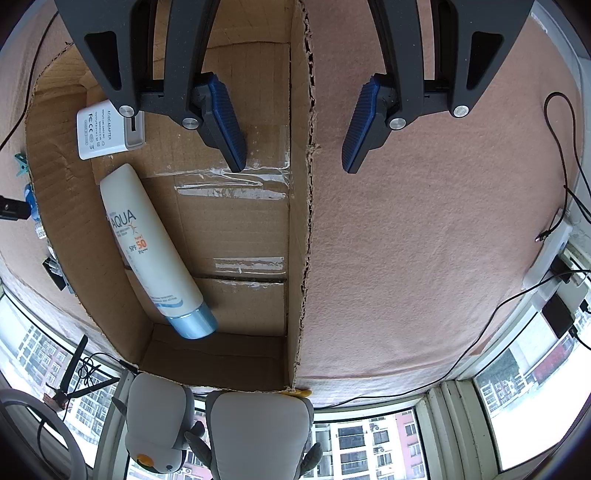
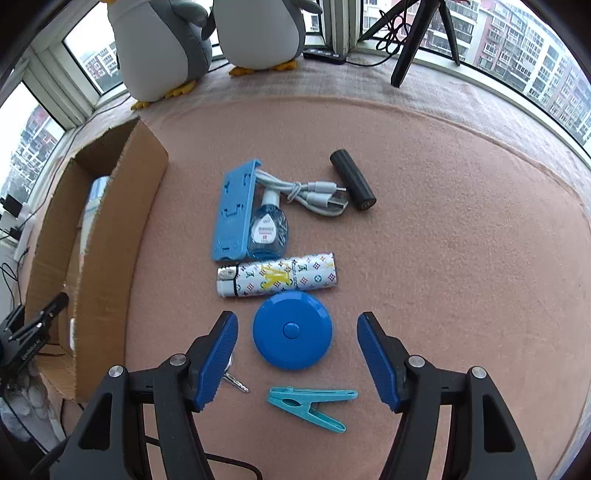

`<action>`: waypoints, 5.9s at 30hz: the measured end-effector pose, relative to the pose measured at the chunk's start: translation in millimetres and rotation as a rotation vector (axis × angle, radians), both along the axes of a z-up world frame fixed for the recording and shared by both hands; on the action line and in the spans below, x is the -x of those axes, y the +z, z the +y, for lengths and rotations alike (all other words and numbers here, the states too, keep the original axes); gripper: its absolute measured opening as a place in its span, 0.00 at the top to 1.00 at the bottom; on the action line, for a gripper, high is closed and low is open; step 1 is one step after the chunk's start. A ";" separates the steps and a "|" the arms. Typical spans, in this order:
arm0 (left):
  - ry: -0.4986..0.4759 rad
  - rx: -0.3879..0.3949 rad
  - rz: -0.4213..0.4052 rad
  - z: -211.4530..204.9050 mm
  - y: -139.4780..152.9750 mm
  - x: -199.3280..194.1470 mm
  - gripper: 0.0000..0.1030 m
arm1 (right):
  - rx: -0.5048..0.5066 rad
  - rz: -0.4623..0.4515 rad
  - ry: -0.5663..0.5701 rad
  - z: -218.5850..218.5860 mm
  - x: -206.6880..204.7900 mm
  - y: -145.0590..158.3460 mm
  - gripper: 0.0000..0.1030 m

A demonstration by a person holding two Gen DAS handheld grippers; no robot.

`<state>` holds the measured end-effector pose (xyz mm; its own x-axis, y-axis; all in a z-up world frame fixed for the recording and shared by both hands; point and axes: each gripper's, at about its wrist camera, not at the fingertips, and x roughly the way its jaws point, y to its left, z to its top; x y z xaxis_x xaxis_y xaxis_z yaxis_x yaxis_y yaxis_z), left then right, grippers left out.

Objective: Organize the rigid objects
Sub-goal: 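Move the right tool to the blue round tape measure, then grasp the blue tape measure with the right gripper and lift it, then carry the tape measure into the box and open the right gripper, then withdraw the right tool from the box toward the remaining items, then grasp the blue phone stand with the right gripper and lift it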

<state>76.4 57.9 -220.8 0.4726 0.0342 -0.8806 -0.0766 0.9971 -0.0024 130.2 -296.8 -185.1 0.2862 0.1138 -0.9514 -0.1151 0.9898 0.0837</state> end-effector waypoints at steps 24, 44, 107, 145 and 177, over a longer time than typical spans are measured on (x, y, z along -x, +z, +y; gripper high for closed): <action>0.001 0.003 -0.002 1.4 -0.2 -1.7 0.44 | 0.102 0.024 0.025 11.7 -1.5 -17.2 0.55; -0.001 0.010 -0.004 1.2 -0.7 -2.6 0.44 | 0.041 -0.093 0.036 23.3 9.0 32.6 0.55; 0.001 0.010 -0.011 2.2 -1.5 -0.1 0.44 | -0.190 -0.109 0.343 205.7 -11.8 49.5 0.50; 0.001 0.006 -0.010 -0.8 -1.6 0.1 0.44 | -0.347 0.010 -0.067 20.0 -66.6 20.2 0.50; 0.005 0.015 -0.011 2.2 -2.8 0.1 0.43 | -0.082 0.083 0.024 70.5 -72.9 -24.6 0.50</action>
